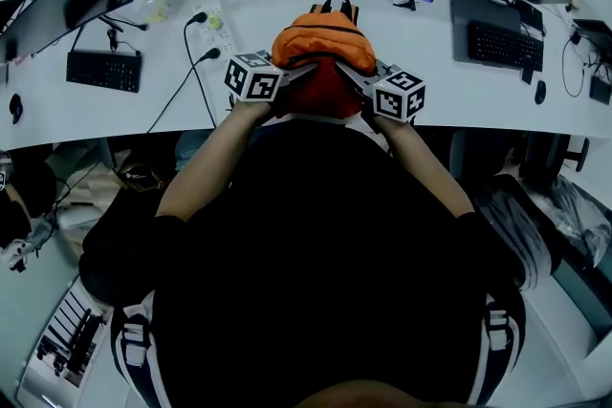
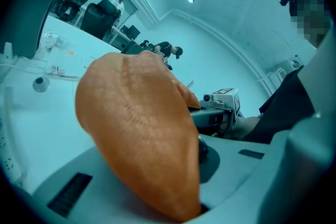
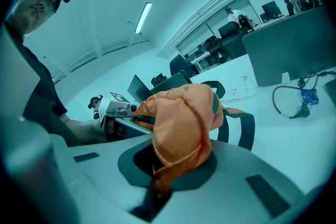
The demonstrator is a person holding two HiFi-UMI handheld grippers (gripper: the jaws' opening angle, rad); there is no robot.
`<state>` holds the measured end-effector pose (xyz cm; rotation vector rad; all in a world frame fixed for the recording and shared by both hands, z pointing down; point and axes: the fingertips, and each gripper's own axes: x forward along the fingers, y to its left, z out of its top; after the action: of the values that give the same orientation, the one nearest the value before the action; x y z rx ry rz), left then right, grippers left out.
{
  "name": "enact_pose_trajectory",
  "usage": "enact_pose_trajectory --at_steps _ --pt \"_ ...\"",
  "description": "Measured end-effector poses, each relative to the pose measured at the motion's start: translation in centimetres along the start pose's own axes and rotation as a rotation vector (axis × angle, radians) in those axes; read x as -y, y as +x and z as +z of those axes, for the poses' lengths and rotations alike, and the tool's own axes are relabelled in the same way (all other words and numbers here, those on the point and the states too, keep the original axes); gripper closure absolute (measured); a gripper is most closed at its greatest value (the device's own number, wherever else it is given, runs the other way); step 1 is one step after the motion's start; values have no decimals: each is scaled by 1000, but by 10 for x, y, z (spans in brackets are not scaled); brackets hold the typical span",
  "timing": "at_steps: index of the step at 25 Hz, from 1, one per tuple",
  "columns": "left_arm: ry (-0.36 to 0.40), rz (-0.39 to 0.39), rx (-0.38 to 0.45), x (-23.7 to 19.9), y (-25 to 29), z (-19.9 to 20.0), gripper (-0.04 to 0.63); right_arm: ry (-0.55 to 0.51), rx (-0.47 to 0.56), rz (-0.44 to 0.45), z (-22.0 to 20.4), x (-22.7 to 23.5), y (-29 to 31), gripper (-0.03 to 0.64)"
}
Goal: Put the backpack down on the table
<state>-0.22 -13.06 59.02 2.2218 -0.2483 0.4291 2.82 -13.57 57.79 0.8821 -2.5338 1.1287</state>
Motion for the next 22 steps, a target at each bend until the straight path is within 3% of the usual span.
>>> enact_pose_trajectory --at_steps 22 --pt "-50 50 -20 -56 8 -2 565 -8 -42 -14 -3 38 42 588"
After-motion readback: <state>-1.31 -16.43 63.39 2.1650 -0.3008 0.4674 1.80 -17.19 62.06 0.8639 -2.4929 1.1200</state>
